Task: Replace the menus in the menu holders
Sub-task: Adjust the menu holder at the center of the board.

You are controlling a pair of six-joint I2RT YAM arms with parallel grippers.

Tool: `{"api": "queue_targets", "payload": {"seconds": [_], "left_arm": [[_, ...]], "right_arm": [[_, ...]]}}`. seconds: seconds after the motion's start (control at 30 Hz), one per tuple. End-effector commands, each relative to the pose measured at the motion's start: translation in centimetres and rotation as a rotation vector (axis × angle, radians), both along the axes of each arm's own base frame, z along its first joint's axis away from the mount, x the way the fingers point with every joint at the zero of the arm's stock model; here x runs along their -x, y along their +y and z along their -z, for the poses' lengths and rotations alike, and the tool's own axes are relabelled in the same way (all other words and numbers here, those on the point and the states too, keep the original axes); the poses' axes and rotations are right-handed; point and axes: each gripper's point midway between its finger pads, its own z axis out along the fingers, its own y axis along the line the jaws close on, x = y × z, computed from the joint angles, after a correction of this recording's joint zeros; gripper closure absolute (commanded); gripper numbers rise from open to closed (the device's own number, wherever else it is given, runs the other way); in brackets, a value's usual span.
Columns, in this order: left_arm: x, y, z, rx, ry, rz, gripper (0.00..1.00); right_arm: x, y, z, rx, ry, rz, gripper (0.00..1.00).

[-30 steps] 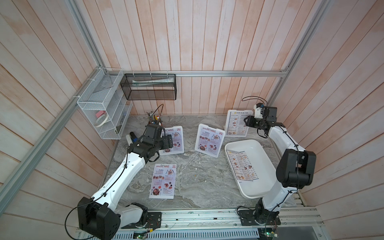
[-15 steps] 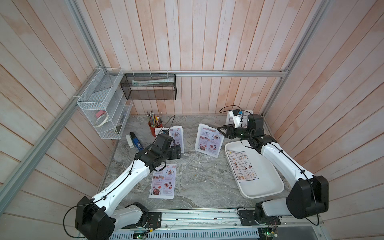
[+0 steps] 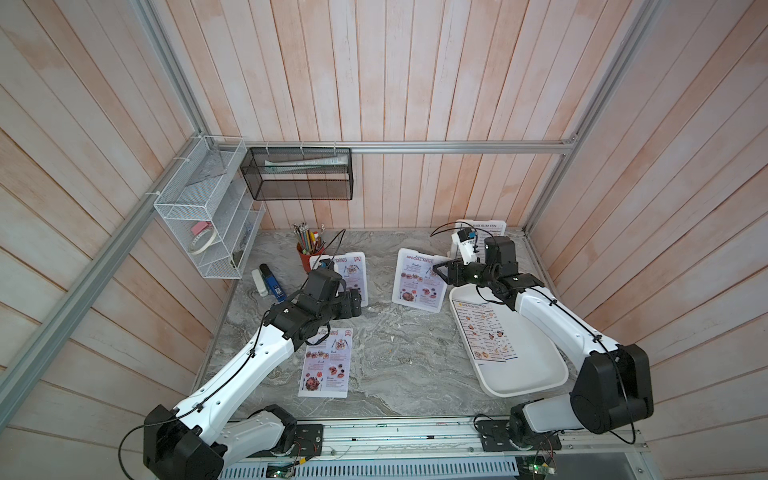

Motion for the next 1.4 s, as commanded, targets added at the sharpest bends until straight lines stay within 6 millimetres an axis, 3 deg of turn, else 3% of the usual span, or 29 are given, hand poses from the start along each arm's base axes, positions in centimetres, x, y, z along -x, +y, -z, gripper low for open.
{"api": "queue_targets", "payload": {"seconds": [0.0,0.13,0.27,0.4,0.67,1.17,1.27,1.37], "left_arm": [[-0.4,0.1,-0.4,-0.008,-0.013,-0.014,0.10],[-0.5,0.0,-0.5,-0.010,-0.013,-0.012,0.10],[-0.5,0.3,-0.7,-0.024,-0.018,-0.019,0.10],[-0.7,0.4,-1.3,-0.031,-0.030,-0.021,0.10],[-0.8,0.7,-1.7,-0.048,-0.041,-0.028,0.10],[-0.7,1.3,-1.4,-0.064,-0.053,-0.039,0.10],[-0.6,1.3,-1.3,-0.064,-0.053,-0.040,0.10],[-0.4,1.5,-1.2,-0.065,-0.054,-0.042,0.10]], "right_arm": [[0.3,-1.6,-1.5,0.010,-0.051,0.040,0.44],[0.0,-3.7,-2.3,-0.029,-0.064,0.084,0.42],[-0.7,-4.6,-0.7,-0.034,-0.032,0.075,0.42],[-0.8,-3.5,0.7,-0.058,-0.009,-0.006,0.42],[0.2,-0.7,1.0,-0.099,0.000,-0.106,0.42],[8.3,6.5,-0.3,-0.154,0.046,-0.264,0.46],[9.0,6.9,-0.9,-0.170,0.061,-0.278,0.46],[7.9,6.1,-1.3,-0.114,0.061,-0.202,0.47]]}}
